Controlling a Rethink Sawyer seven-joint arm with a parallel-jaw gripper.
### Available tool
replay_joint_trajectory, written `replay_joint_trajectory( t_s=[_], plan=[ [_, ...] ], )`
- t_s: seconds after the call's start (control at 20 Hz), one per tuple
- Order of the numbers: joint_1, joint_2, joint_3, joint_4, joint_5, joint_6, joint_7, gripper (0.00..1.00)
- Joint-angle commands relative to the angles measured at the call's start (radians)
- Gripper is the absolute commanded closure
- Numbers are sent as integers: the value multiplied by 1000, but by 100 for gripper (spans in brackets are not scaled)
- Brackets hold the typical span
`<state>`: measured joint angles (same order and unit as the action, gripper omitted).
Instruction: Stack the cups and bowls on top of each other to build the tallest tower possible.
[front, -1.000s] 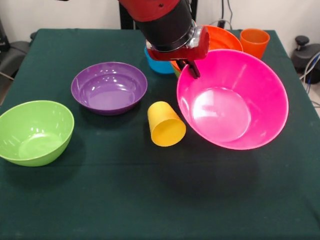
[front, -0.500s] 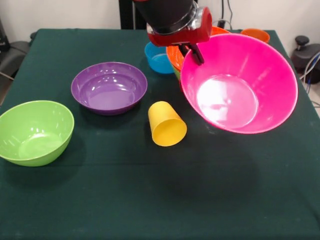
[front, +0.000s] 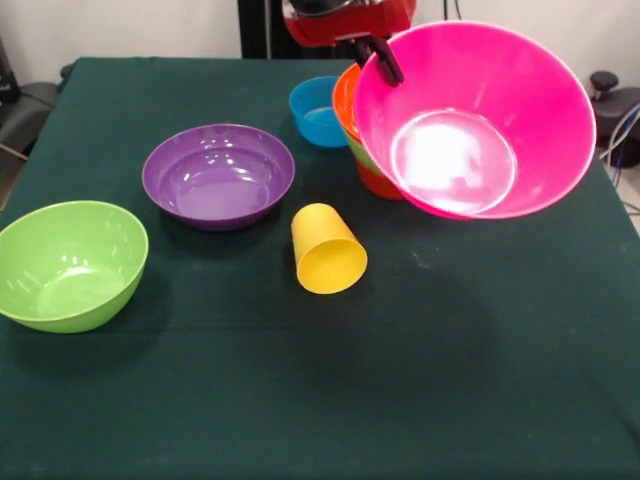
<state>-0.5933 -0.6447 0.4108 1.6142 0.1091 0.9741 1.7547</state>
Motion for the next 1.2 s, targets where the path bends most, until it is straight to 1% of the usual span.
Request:
replay_joint_trajectory(
  t_s=[0.05, 0.3, 0.45, 0.7, 0.85, 1.05, 1.2],
  plan=[
    [-27, -52, 101, 137, -33, 9, -118, 100],
    [-49, -74, 117, 201, -53, -34, -114, 100],
    [-81, -114, 126, 277, -60, -57, -130, 100],
    [-117, -114, 147, 319, -80, -63, -146, 100],
    [-142, -136, 165, 363, -83, -80, -146, 100],
    [-164, -161, 185, 383, -97, -71, -134, 100],
    [-191, -160, 192, 397, -120, -72, -142, 100]
  ],
)
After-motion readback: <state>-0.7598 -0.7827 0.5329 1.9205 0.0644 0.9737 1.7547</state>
